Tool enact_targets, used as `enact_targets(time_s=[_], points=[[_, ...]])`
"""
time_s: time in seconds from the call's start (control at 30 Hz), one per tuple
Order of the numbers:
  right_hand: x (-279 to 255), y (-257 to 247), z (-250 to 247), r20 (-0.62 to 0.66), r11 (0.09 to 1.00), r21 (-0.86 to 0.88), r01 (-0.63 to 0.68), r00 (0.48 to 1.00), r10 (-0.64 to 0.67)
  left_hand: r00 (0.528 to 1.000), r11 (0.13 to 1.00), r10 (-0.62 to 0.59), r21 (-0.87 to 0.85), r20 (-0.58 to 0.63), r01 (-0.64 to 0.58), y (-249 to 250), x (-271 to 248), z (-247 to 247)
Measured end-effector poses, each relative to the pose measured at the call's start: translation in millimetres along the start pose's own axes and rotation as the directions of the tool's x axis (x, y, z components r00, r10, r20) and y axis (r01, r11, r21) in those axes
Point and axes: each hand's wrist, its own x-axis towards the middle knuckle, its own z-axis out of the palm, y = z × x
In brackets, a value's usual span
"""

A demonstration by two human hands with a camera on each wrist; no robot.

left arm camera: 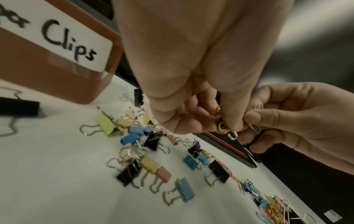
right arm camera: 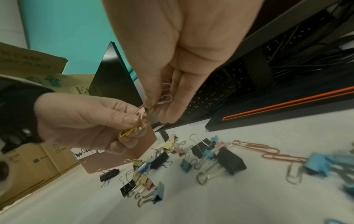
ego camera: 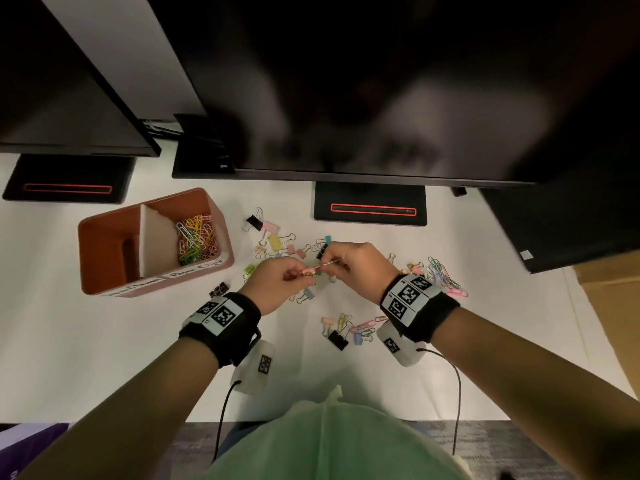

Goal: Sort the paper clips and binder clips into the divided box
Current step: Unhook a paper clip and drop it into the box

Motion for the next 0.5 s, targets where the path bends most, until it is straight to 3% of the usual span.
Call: enact_targets(time_s=[0.27,0.5], points=[[13.4,-21.6,30.2,-0.103,0.992,-0.104,0.078,0.991,-0.089,1.0,0.997,-0.005,0.083,0.013,0.004,-12.7,-10.4,-44.1],[28.7,-35.3,38.9,-0.094,0.993,-0.056,0.103,0.99,-0.108,0.975,0.939,0.215,0.287,-0.06,-0.189,-18.1,-14.9,-68.5]])
